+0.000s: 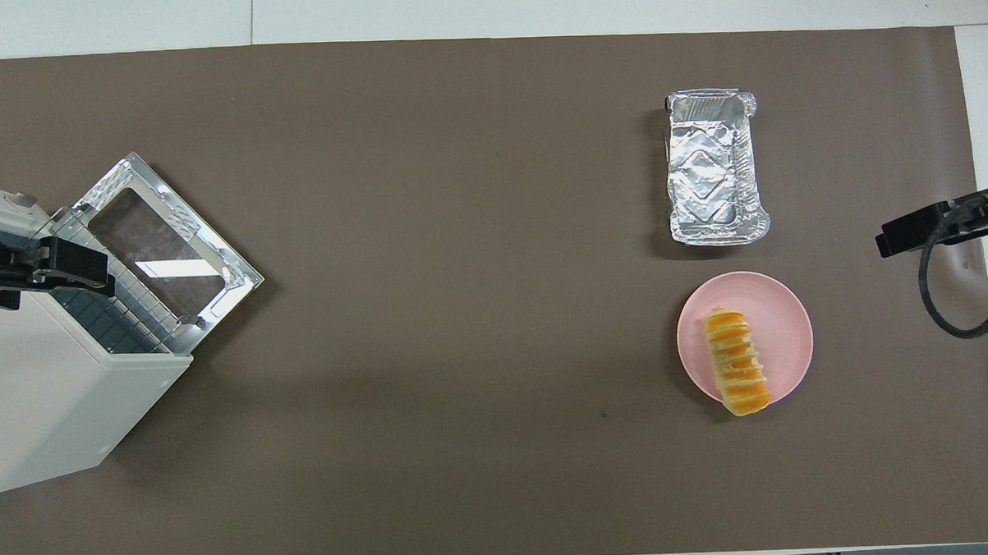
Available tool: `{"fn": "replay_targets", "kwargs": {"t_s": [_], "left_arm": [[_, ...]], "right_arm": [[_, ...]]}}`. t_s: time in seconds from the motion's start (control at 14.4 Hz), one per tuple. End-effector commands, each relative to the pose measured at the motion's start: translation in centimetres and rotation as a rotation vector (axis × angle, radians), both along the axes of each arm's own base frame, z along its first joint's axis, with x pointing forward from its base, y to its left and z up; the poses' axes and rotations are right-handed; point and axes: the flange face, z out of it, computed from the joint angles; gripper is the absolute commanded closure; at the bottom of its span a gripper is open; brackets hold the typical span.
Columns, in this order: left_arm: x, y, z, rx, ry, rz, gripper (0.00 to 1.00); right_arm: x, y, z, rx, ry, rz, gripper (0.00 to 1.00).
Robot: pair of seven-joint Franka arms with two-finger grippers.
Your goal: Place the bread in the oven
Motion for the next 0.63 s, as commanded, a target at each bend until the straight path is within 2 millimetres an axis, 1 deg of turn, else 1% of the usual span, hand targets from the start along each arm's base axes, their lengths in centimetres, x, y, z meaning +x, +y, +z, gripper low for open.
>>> {"fn": "replay_targets", "kwargs": {"t_s": [0.0, 0.21, 0.28, 0.35, 0.42, 0.56], "left_arm": [[-0.3, 0.3, 0.4, -0.015, 0.008, 0.005, 0.00], [-0.3, 0.3, 0.4, -0.015, 0.009, 0.005, 0.00], [-0.3, 0.3, 0.4, -0.015, 0.008, 0.005, 0.00], [-0.3, 0.3, 0.4, -0.015, 0.008, 0.005, 0.00], [-0.3, 0.3, 0.4, -0.015, 0.009, 0.005, 0.00], [-0.3, 0.3, 0.4, -0.015, 0.009, 0.005, 0.00]], "right_arm": [[0.2, -0.5, 0.0, -0.009, 0.000, 0.009, 0.00], [-0.1, -0.4, -0.4, -0.010, 0.011, 0.006, 0.00], [-0.7, -0.2, -1.3, -0.012, 0.029, 0.012, 0.00], [-2.0, 0.2, -2.6, -0.015, 0.062, 0.021, 0.00], [-3.4, 0.8, -4.3, -0.018, 0.075, 0.023, 0.00], [-5.8, 1.9, -8.7, -0.024, 0.033, 0.035, 0.00]]}}
